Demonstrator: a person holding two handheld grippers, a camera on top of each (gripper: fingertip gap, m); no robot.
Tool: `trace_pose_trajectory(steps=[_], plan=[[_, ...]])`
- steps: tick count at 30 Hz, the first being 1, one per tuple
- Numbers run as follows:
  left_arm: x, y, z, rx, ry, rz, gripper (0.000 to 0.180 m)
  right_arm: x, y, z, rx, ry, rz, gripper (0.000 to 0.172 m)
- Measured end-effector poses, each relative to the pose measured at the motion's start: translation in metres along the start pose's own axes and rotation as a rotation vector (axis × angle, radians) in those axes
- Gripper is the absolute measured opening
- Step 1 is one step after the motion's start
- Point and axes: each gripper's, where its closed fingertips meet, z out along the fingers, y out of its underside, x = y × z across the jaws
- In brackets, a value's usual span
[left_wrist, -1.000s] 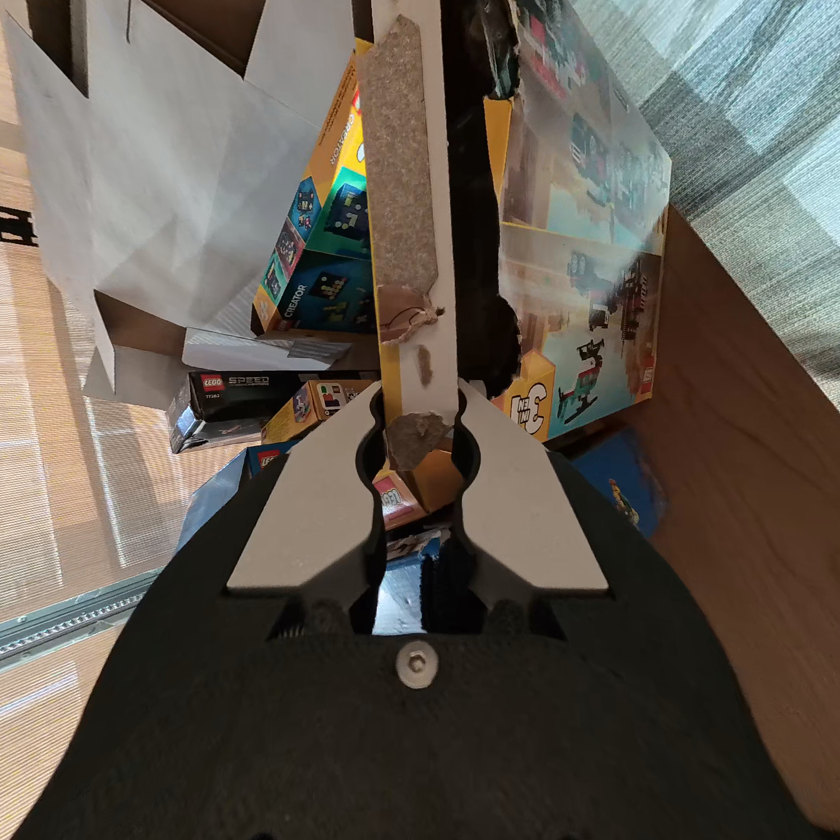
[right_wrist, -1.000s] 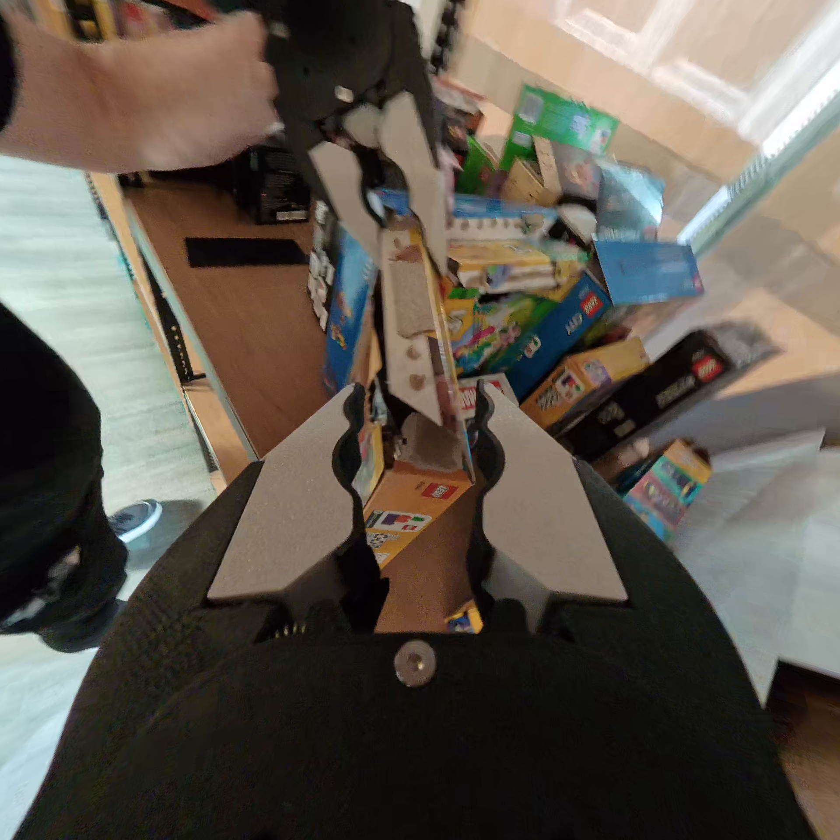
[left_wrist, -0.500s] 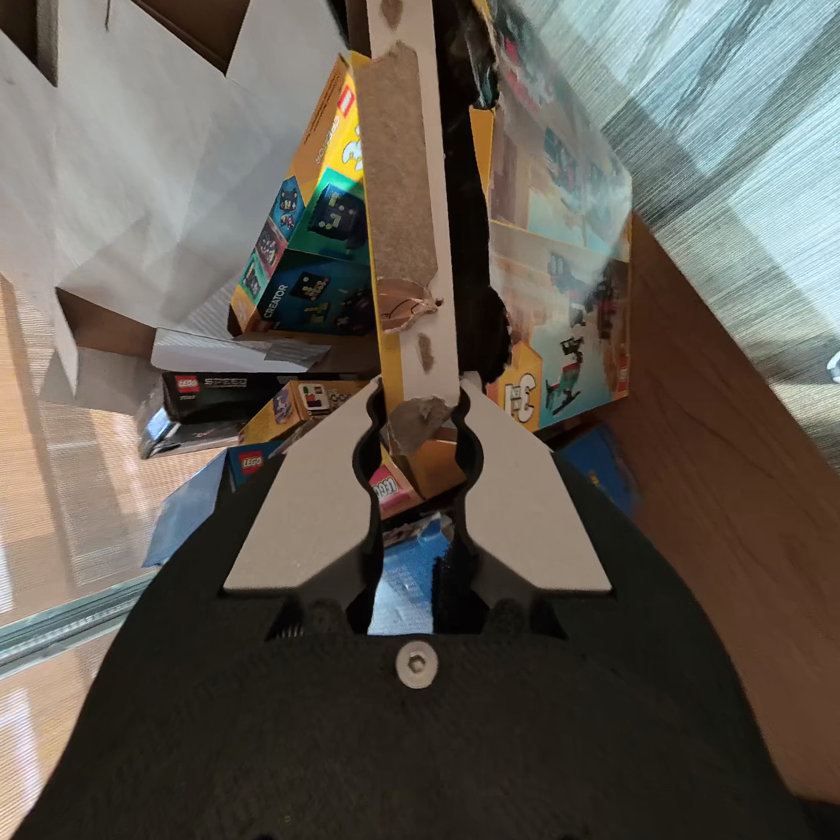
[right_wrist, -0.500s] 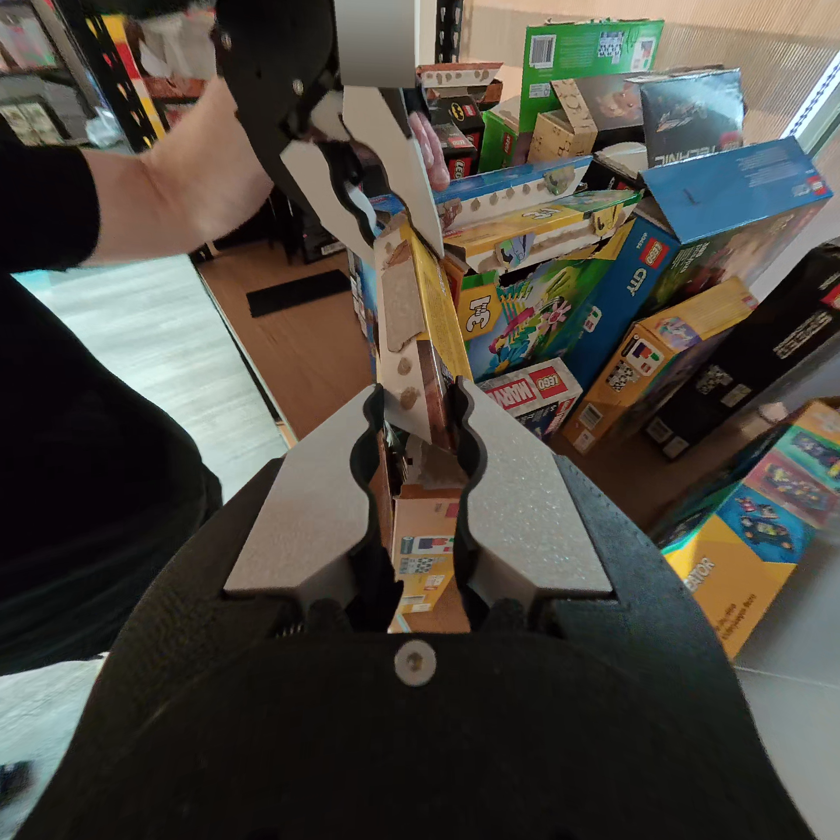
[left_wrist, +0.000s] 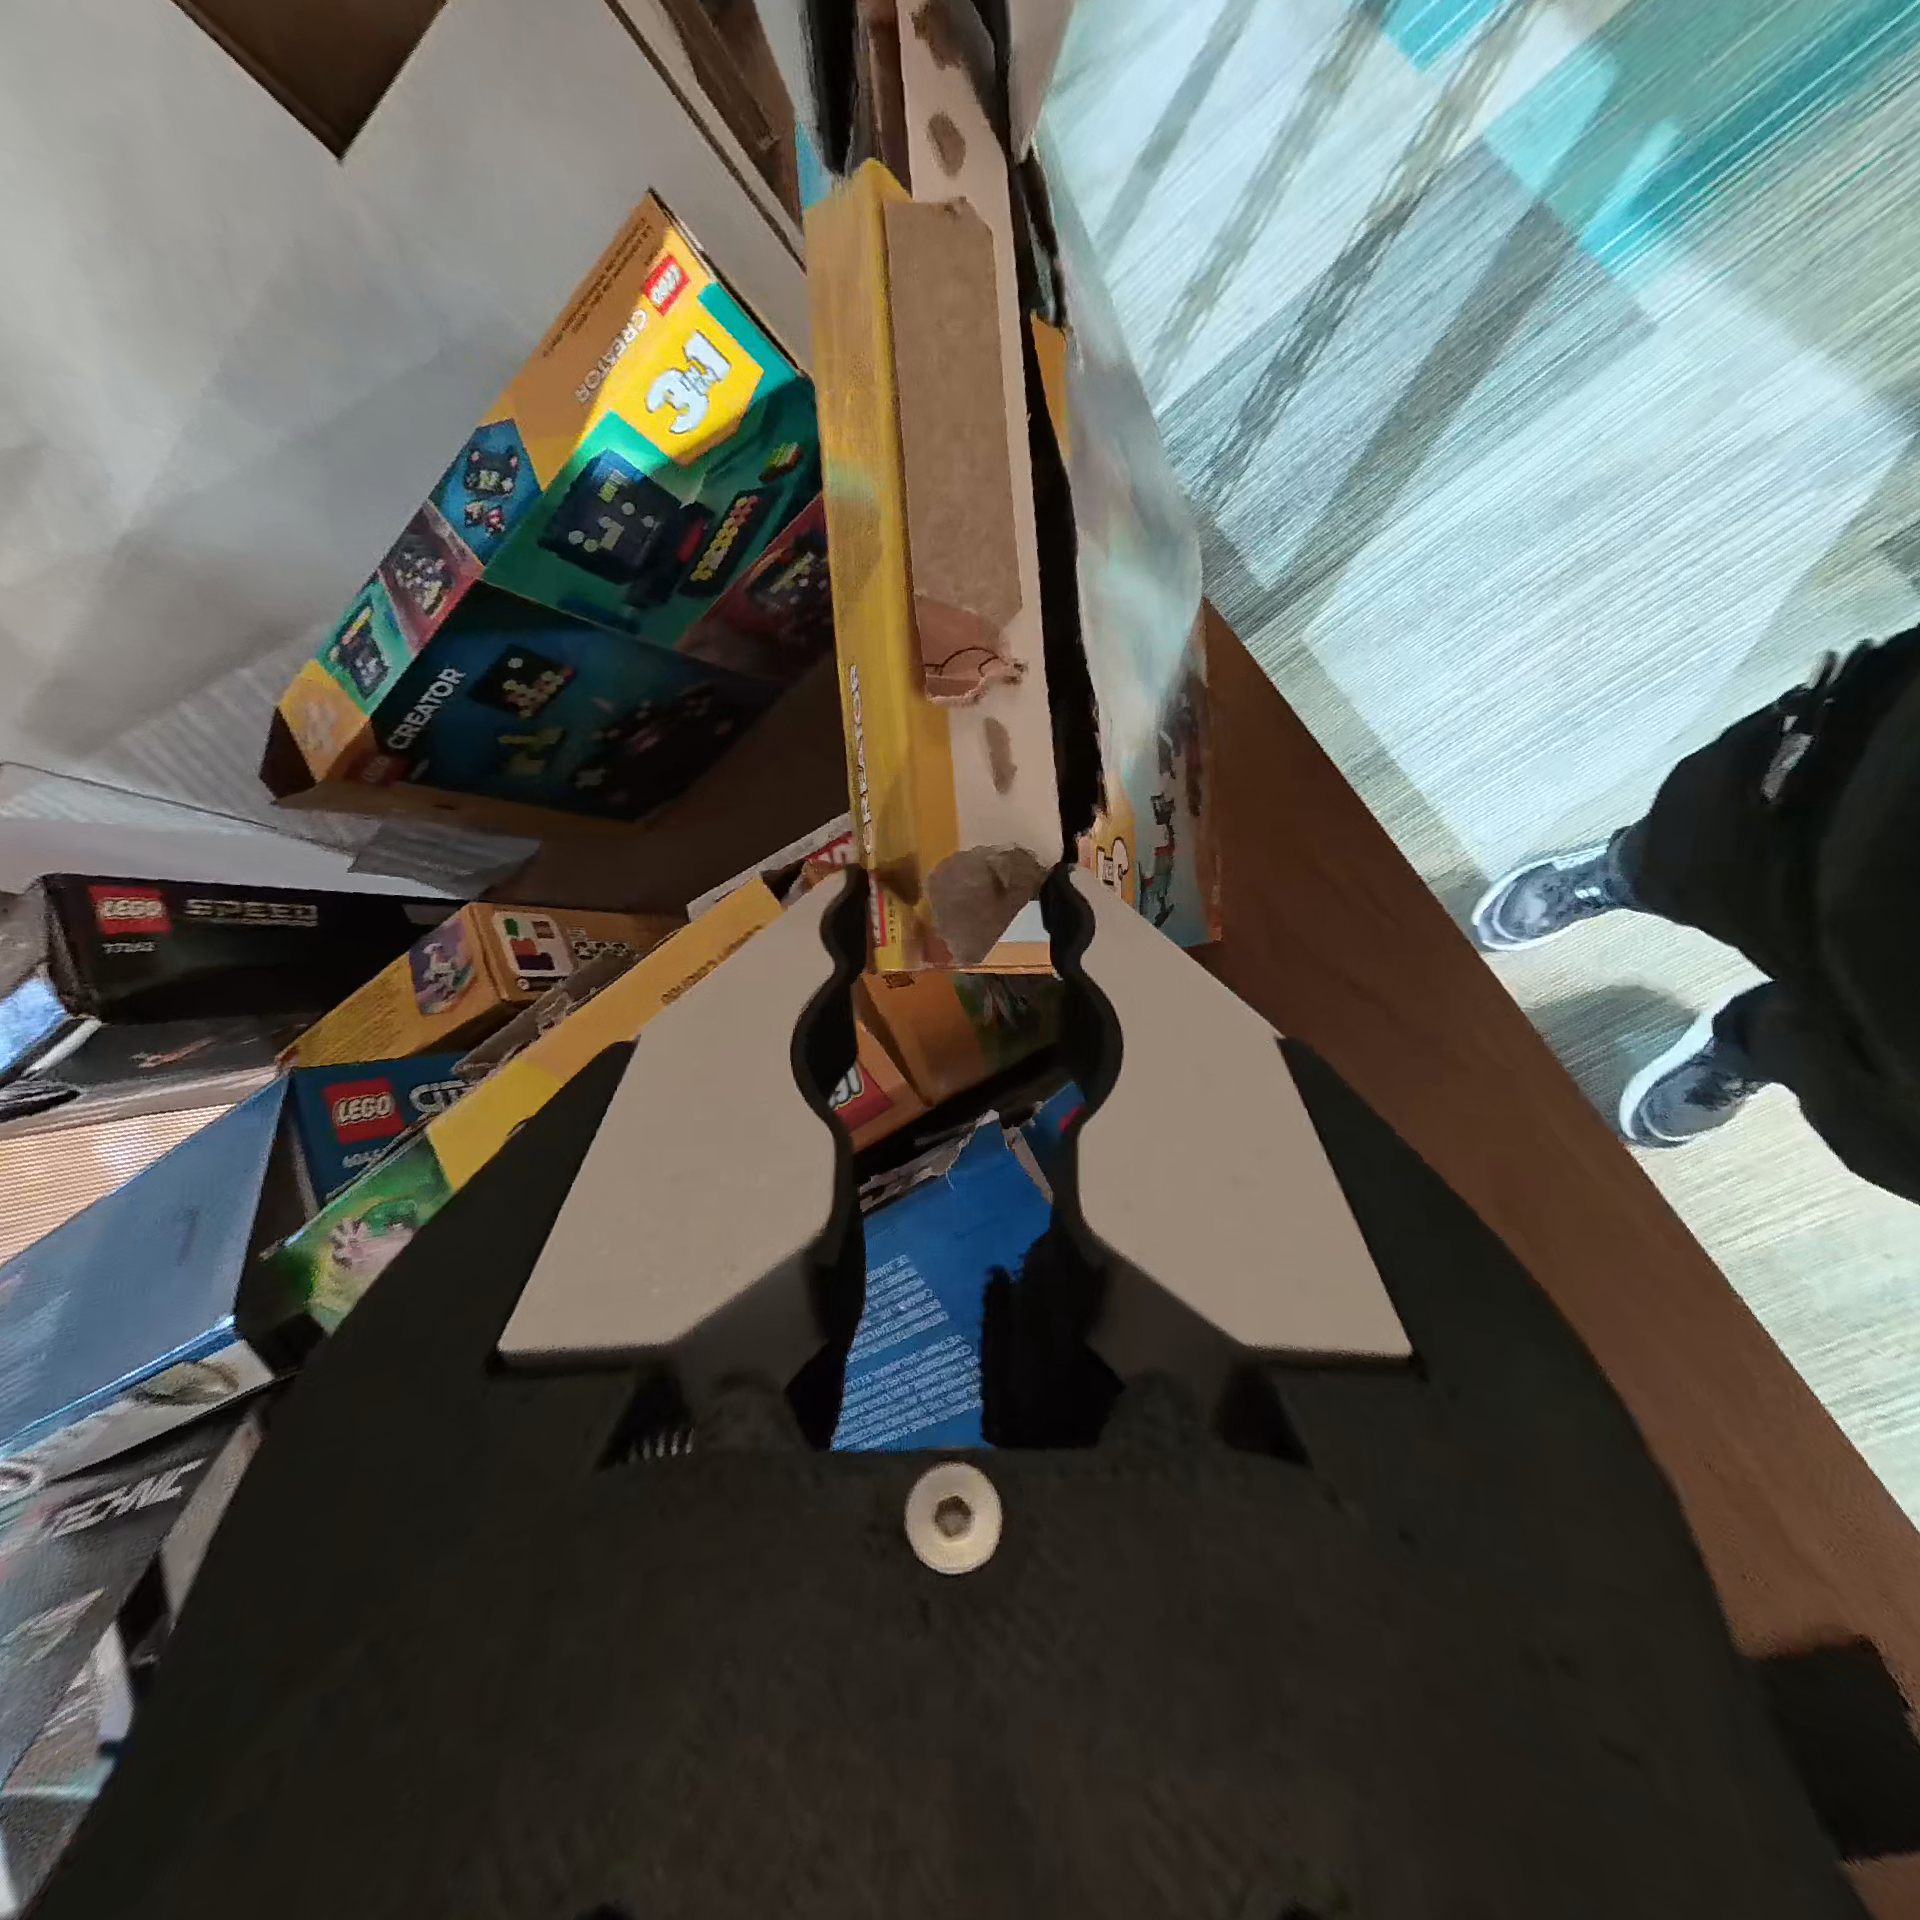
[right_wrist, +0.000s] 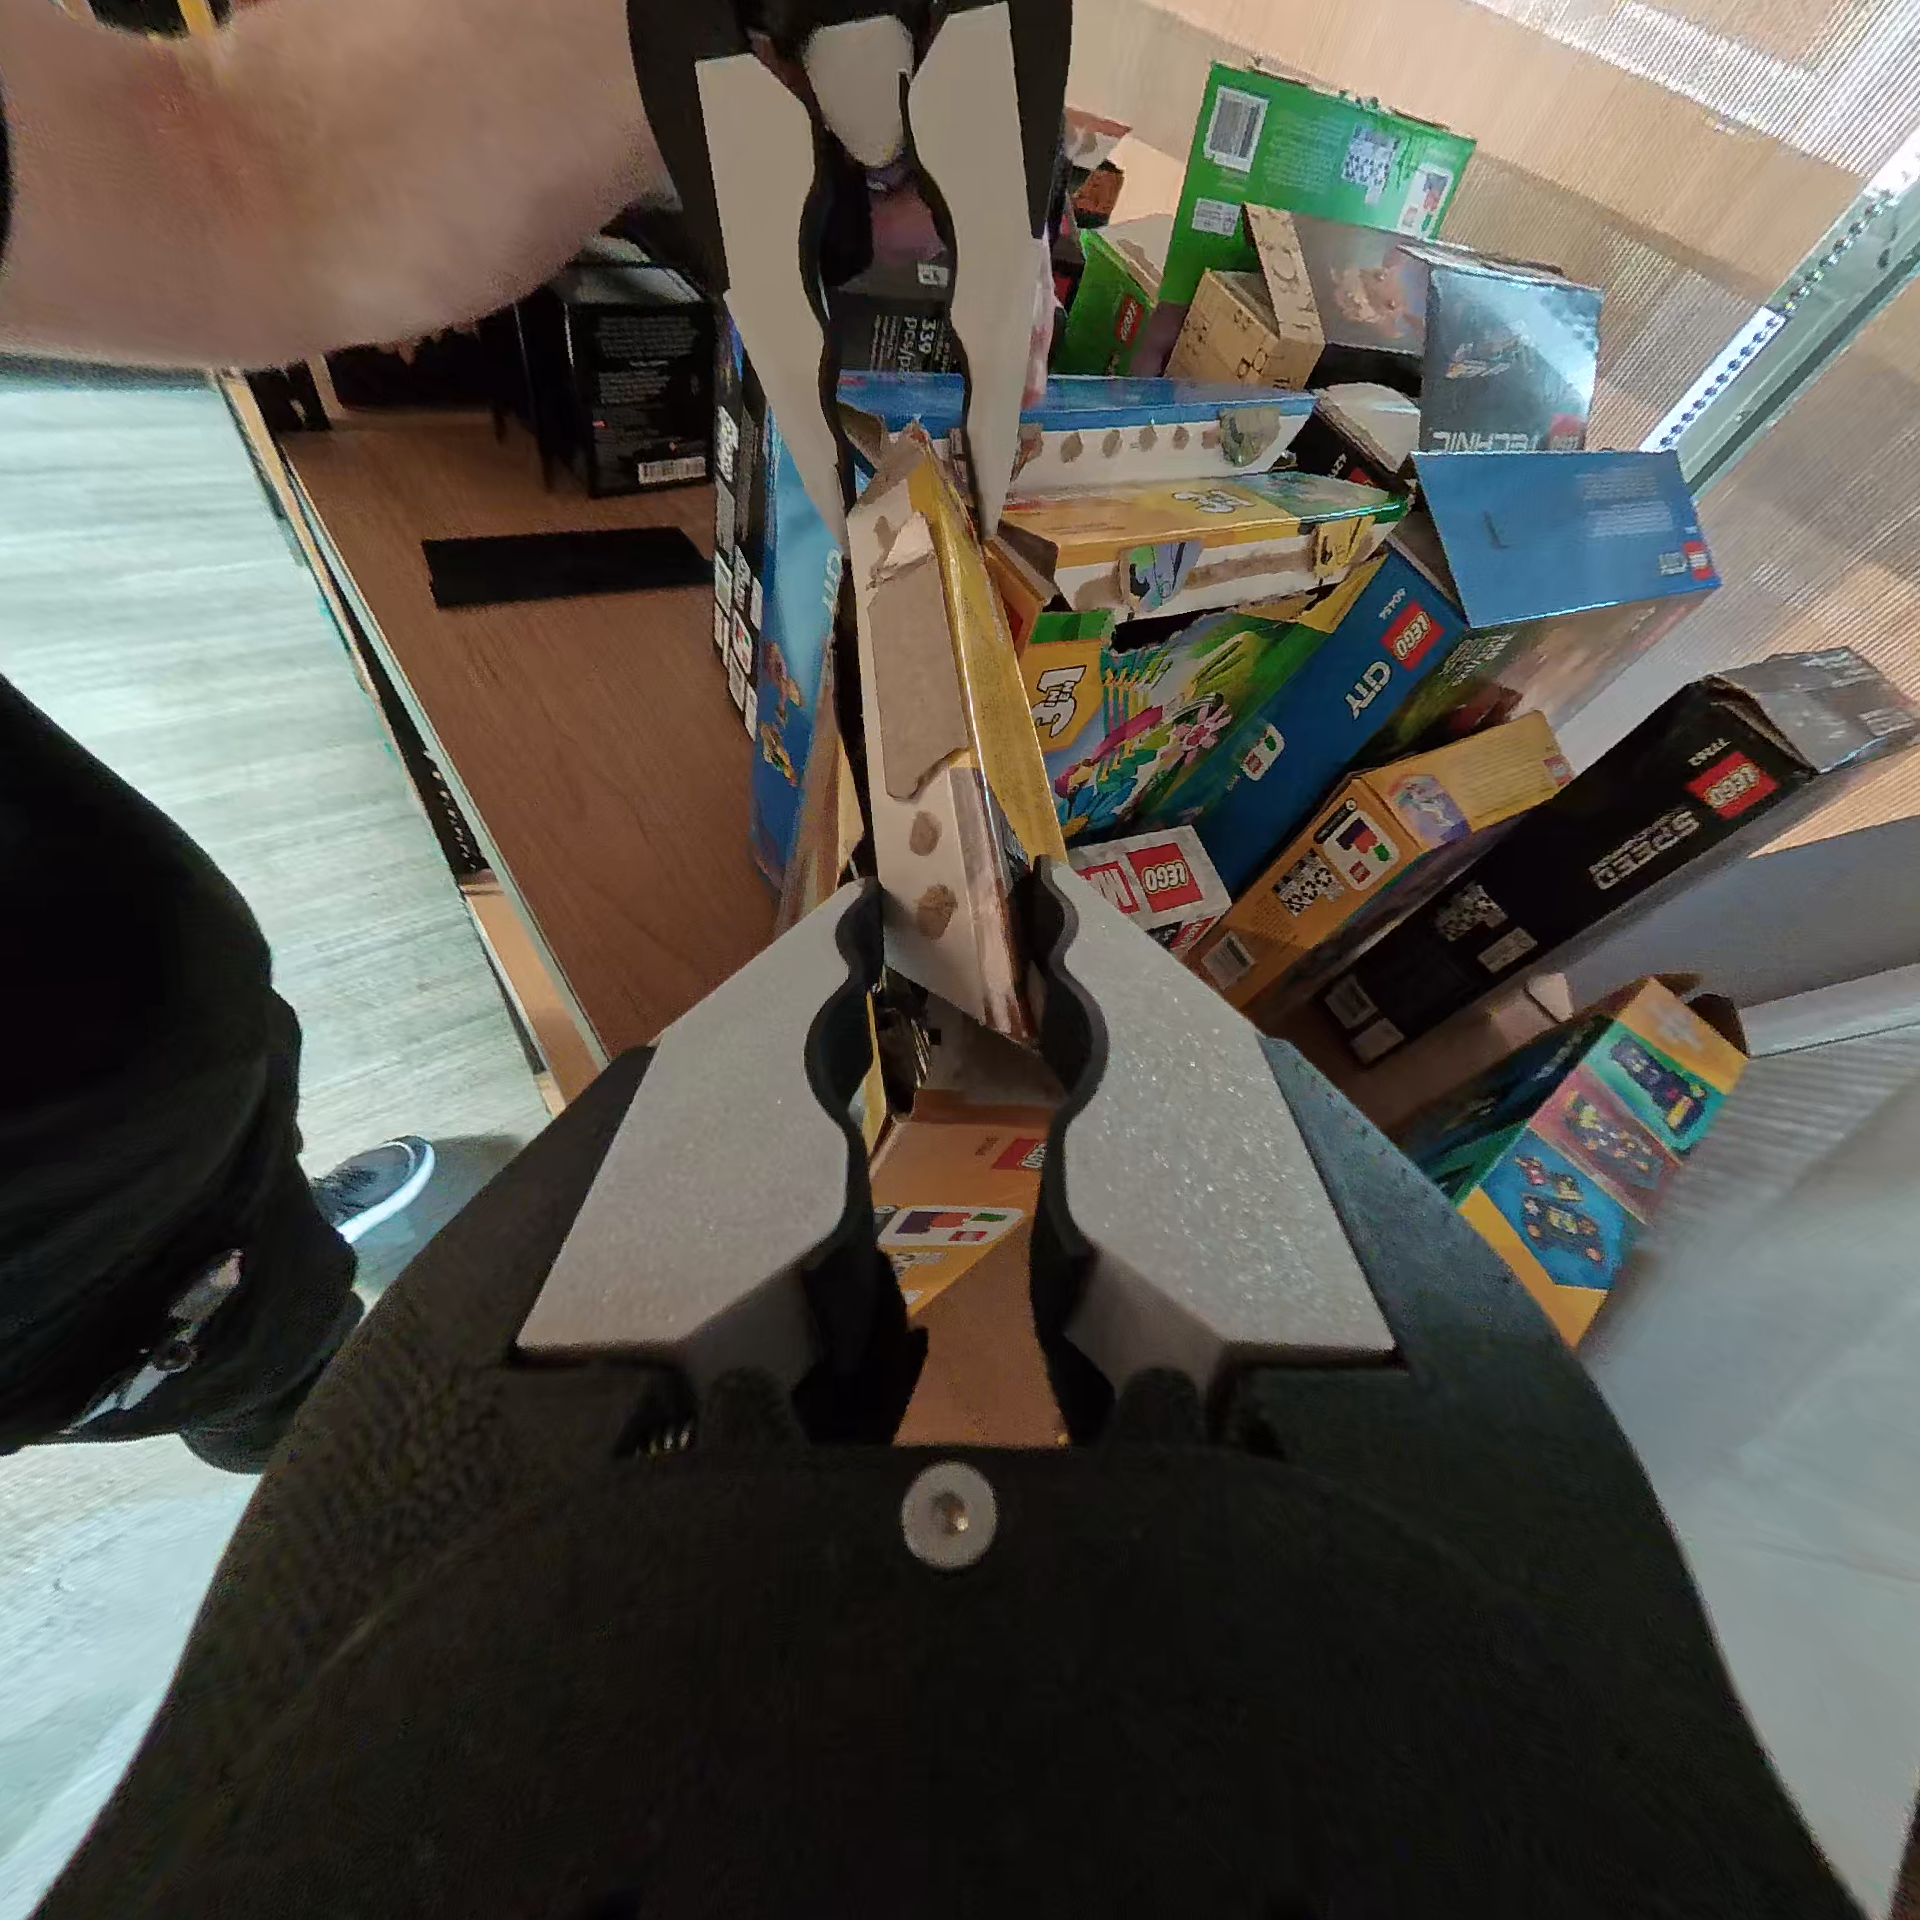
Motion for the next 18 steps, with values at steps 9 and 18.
trace_pose_trajectory(steps=[9, 18], plan=[[0.007, -0.011, -0.023, 0.046, 0.038, -0.021, 0.034, -0.001, 0.003, 0.002, -0.035, 0.044, -0.072, 0.027], [0.003, 0.001, 0.001, -0.021, 0.068, -0.030, 0.028, -0.004, 0.005, 0.002, -0.062, 0.052, -0.107, 0.028]])
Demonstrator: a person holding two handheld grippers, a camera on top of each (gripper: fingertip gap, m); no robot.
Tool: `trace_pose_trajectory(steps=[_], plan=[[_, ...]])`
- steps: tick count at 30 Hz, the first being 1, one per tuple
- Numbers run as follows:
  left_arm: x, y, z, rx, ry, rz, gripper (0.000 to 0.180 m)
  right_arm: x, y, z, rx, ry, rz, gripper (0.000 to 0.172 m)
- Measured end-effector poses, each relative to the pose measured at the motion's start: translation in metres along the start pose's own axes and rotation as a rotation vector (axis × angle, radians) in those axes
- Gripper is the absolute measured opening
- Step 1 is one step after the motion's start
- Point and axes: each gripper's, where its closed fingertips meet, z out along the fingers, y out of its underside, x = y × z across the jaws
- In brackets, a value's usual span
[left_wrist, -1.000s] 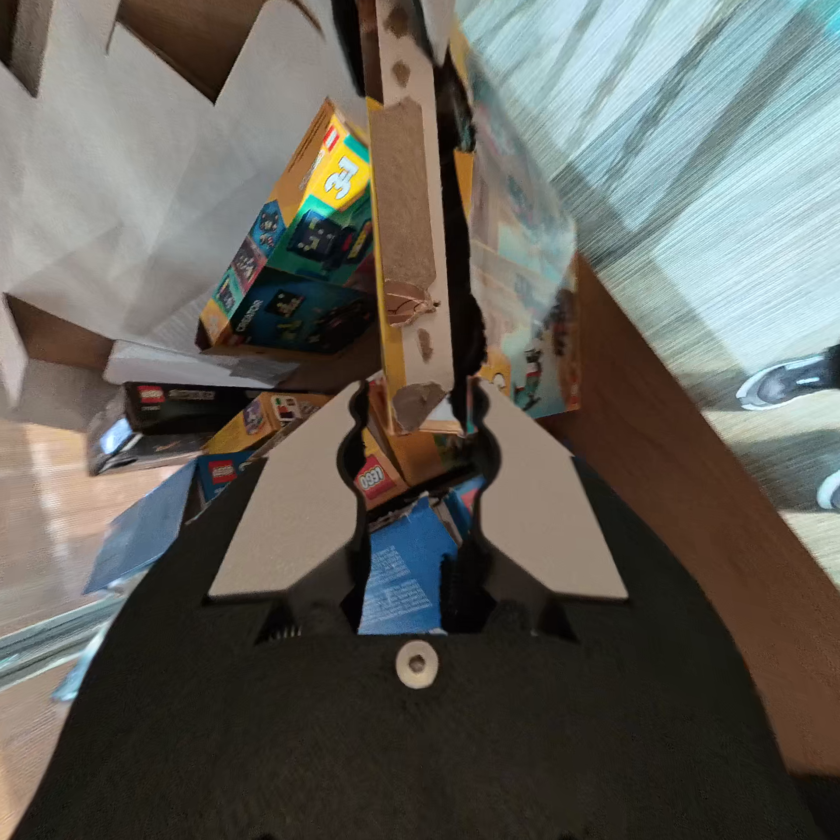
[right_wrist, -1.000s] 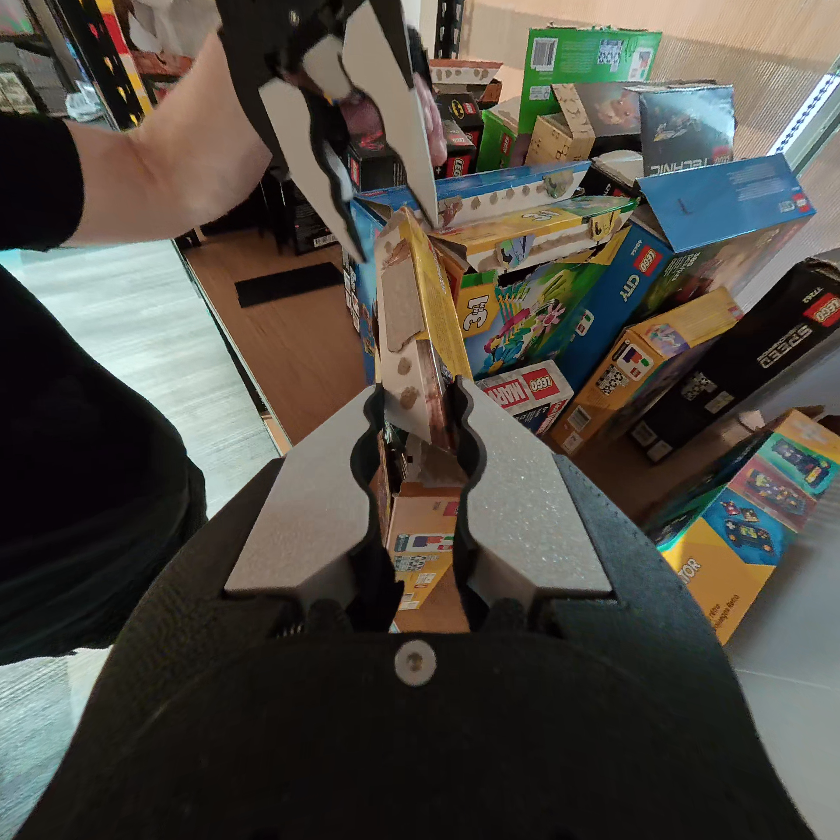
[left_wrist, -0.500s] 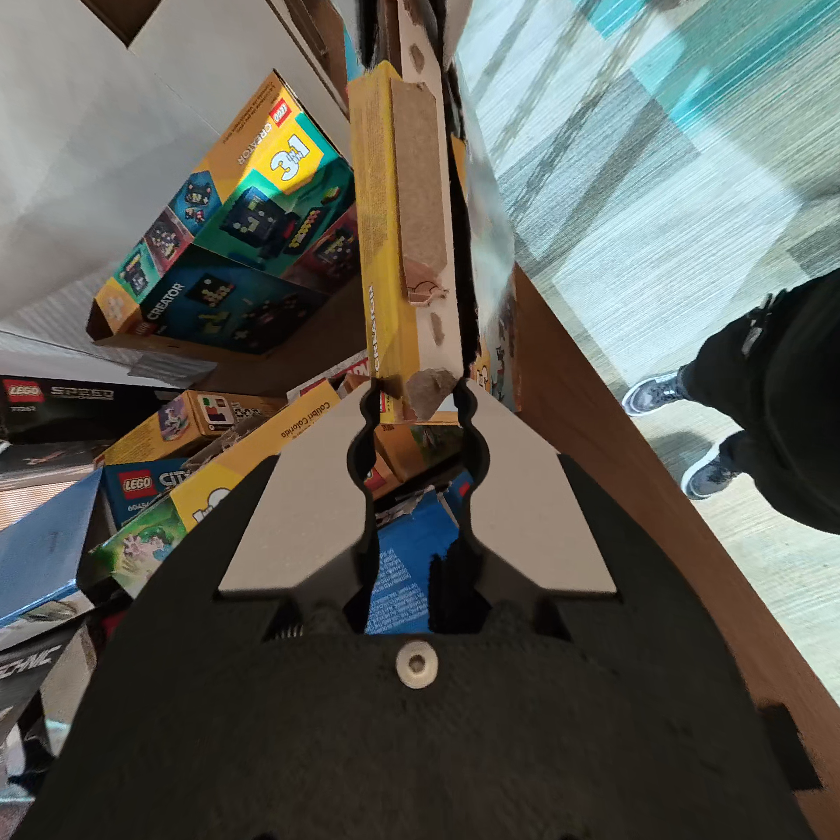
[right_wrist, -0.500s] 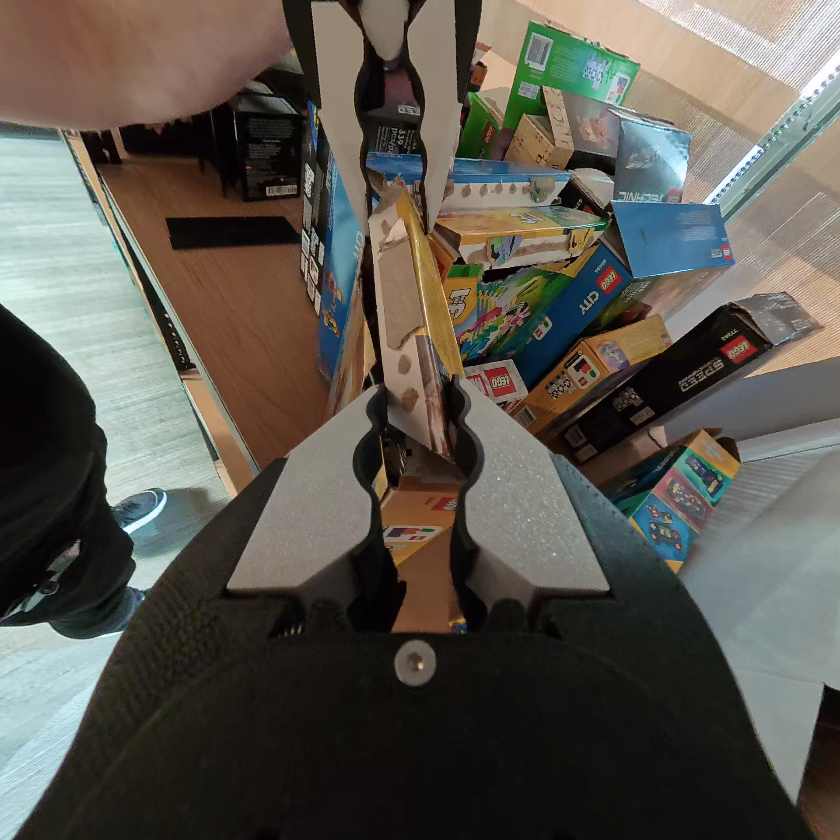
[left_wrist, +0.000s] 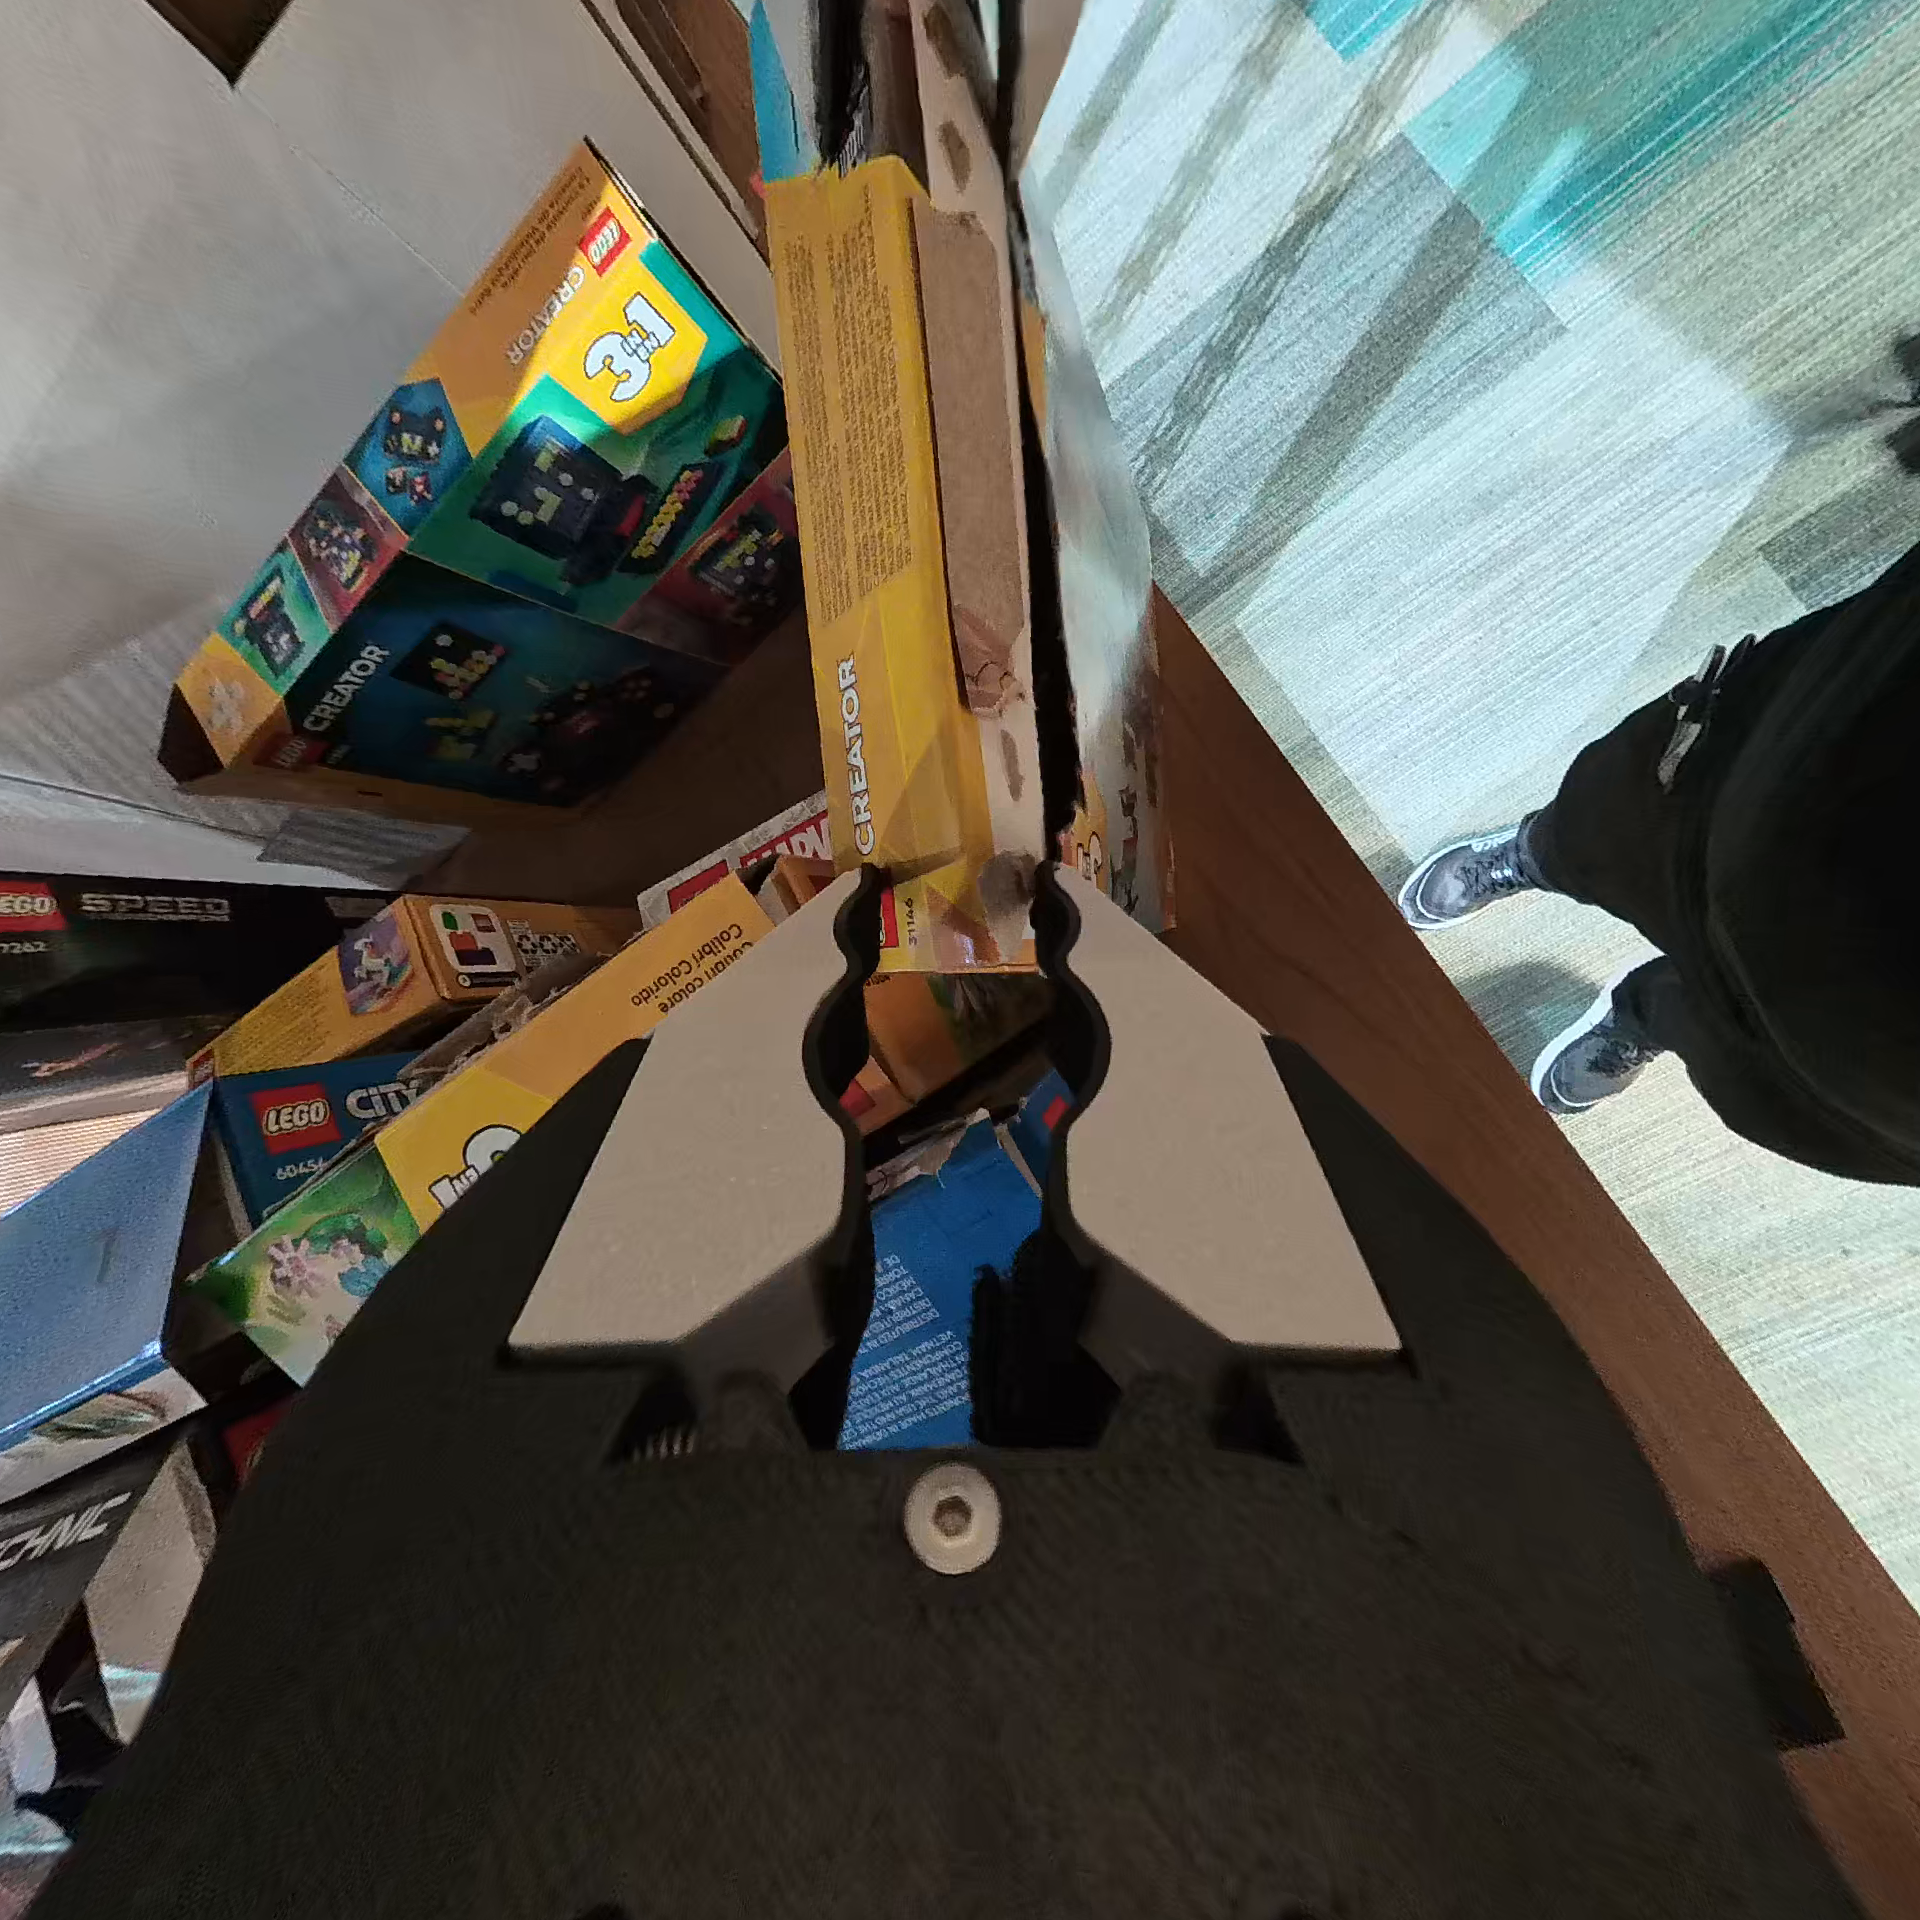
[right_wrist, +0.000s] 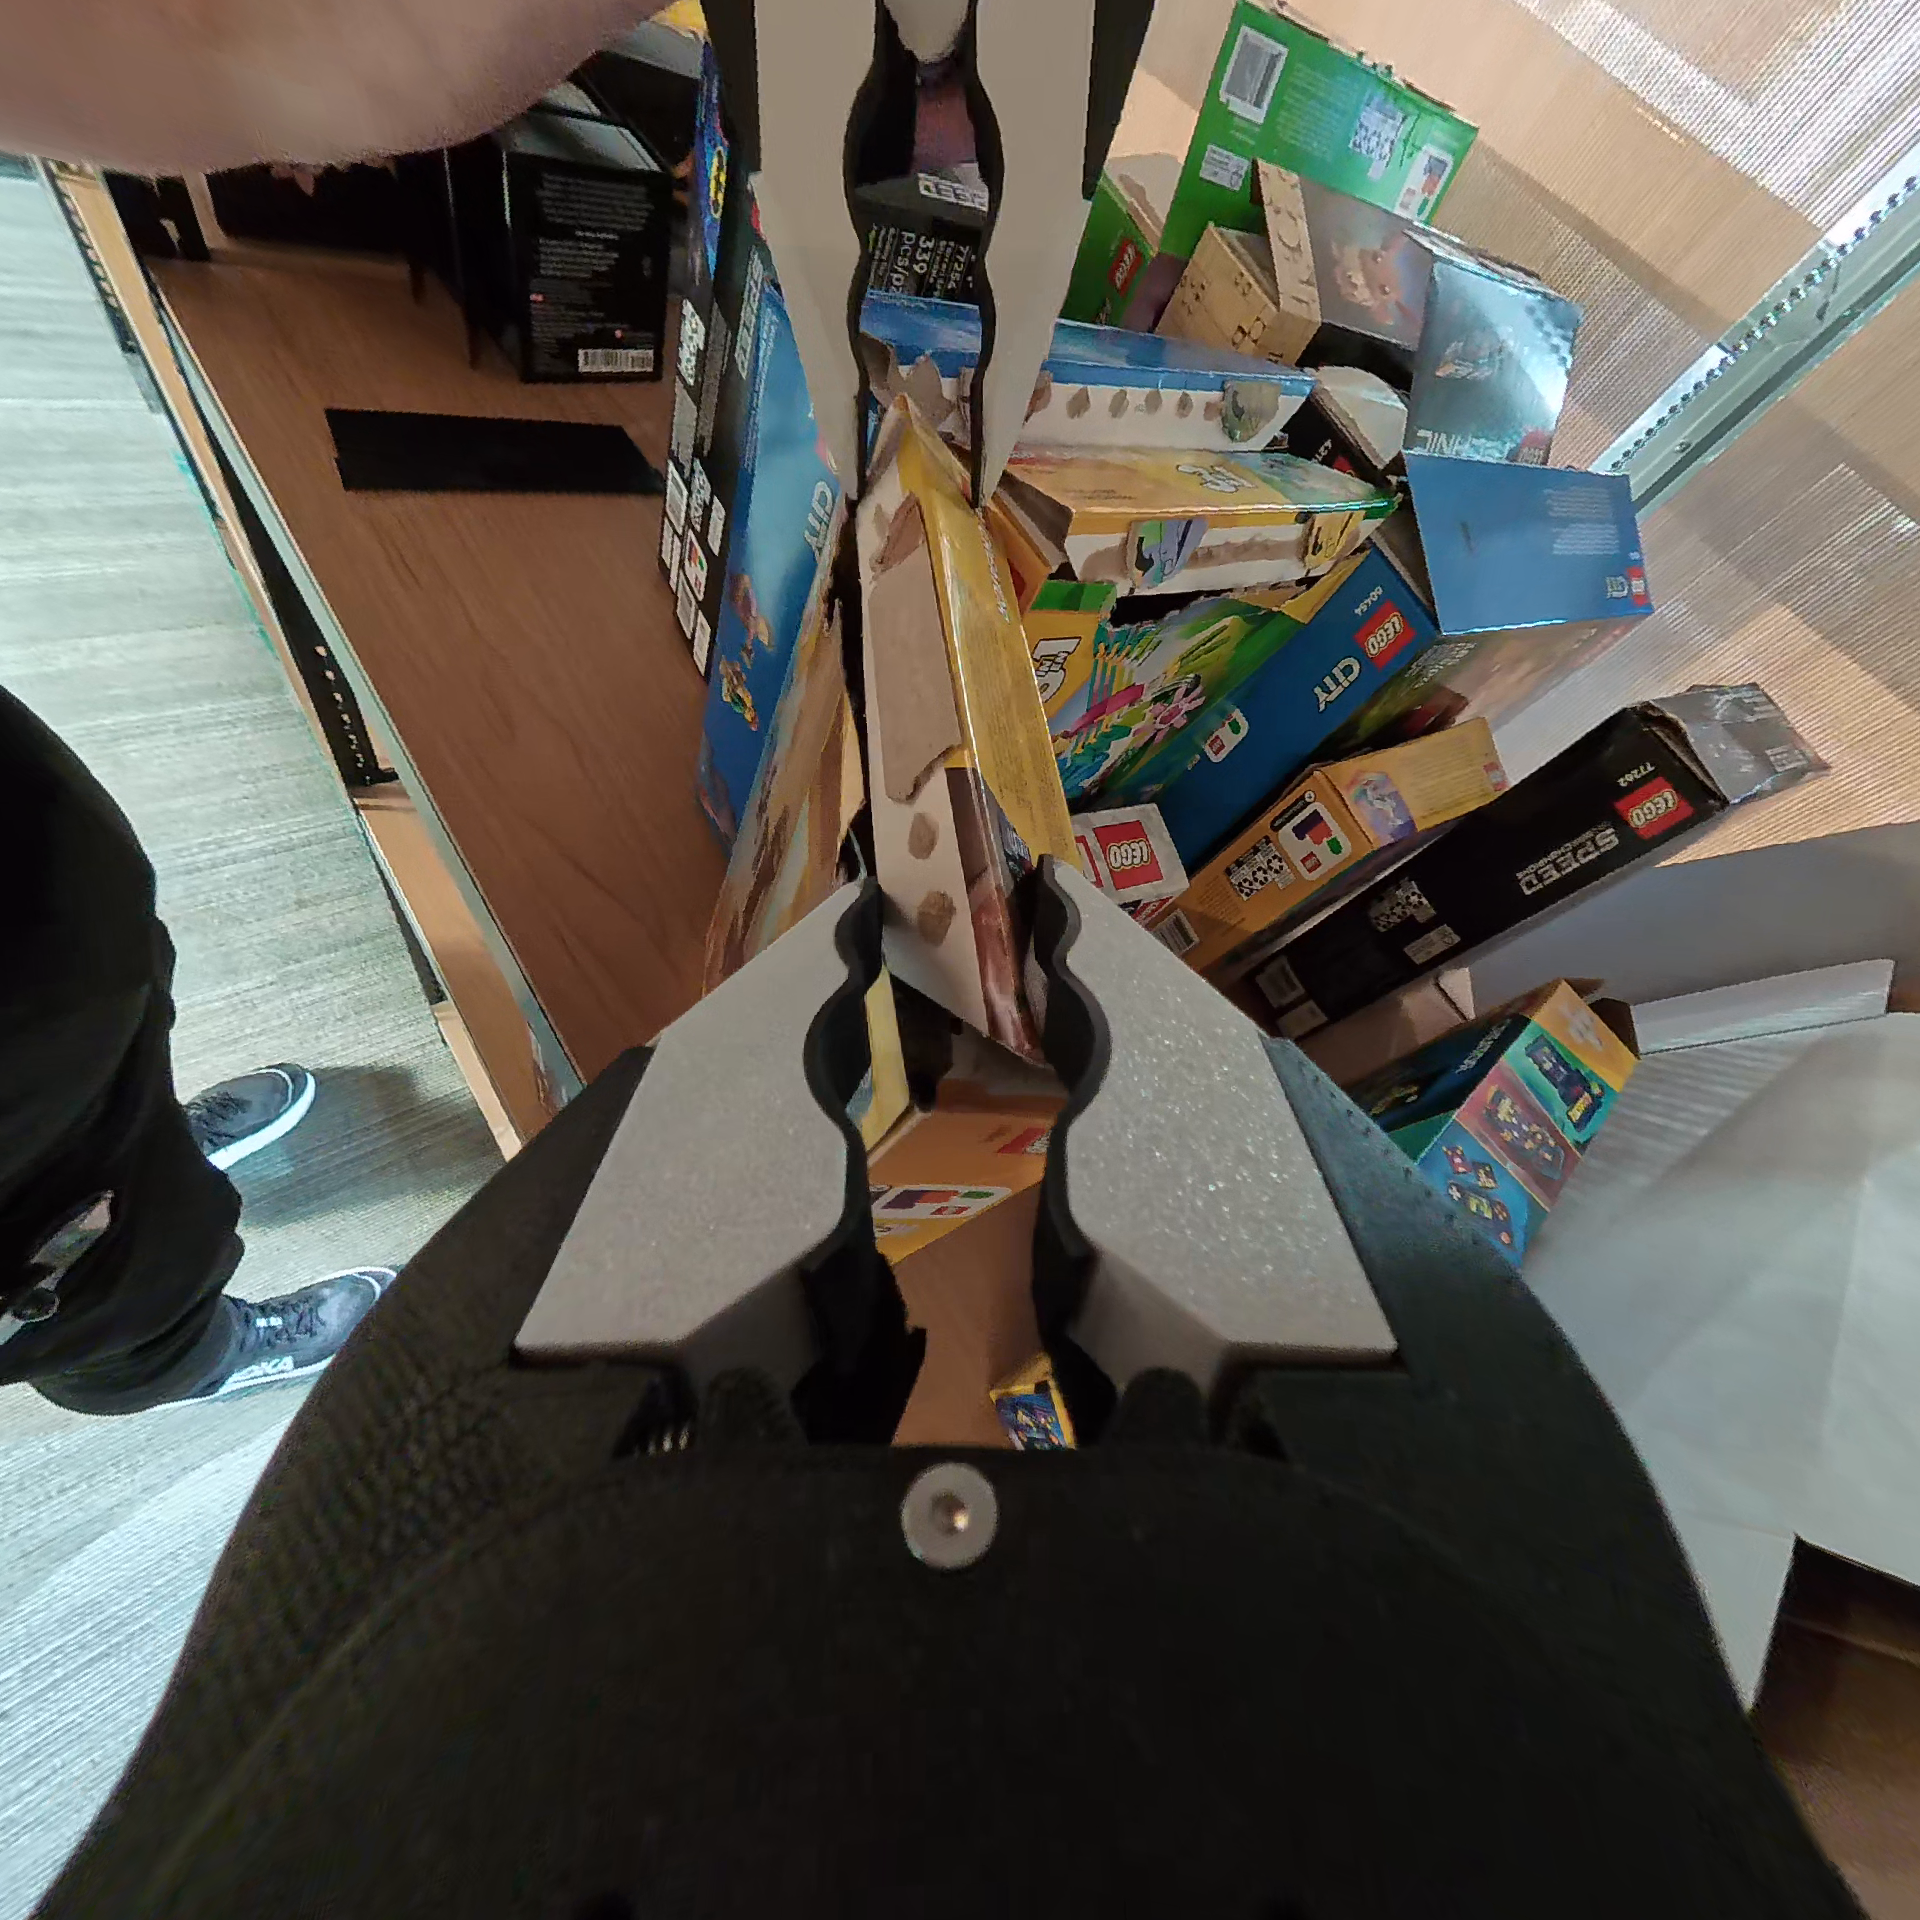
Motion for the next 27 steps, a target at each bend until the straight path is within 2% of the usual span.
trace_pose_trajectory(steps=[2, 3, 10, 17, 20, 22, 23, 25, 27], plan=[[0.000, 0.000, 0.000, -0.009, -0.011, 0.010, 0.027, 0.001, -0.003, -0.002, 0.002, 0.001, 0.009, 0.026], [0.000, 0.000, 0.000, -0.013, -0.011, 0.008, 0.027, 0.004, -0.006, -0.003, 0.010, 0.006, 0.027, 0.032], [0.000, 0.000, 0.002, -0.038, -0.026, 0.027, 0.026, 0.008, 0.002, -0.002, -0.066, -0.008, 0.004, 0.015], [0.002, 0.000, 0.003, -0.080, -0.078, 0.086, 0.025, 0.005, 0.009, 0.000, -0.165, 0.034, -0.097, 0.017], [0.002, 0.000, 0.004, -0.079, -0.079, 0.071, 0.025, 0.007, -0.009, -0.010, -0.149, 0.059, -0.096, 0.021], [0.002, 0.000, 0.004, -0.069, -0.076, 0.069, 0.025, 0.008, -0.044, -0.019, -0.028, 0.106, -0.079, 0.002], [0.002, 0.000, 0.003, -0.067, -0.077, 0.072, 0.025, 0.013, -0.056, -0.019, -0.007, 0.153, -0.062, 0.000], [0.002, 0.000, 0.003, -0.071, -0.082, 0.077, 0.024, 0.020, -0.058, -0.008, -0.056, 0.226, -0.096, 0.000], [0.003, 0.000, 0.003, -0.080, -0.094, 0.083, 0.024, 0.018, -0.032, 0.014, -0.193, 0.234, -0.133, 0.000]])
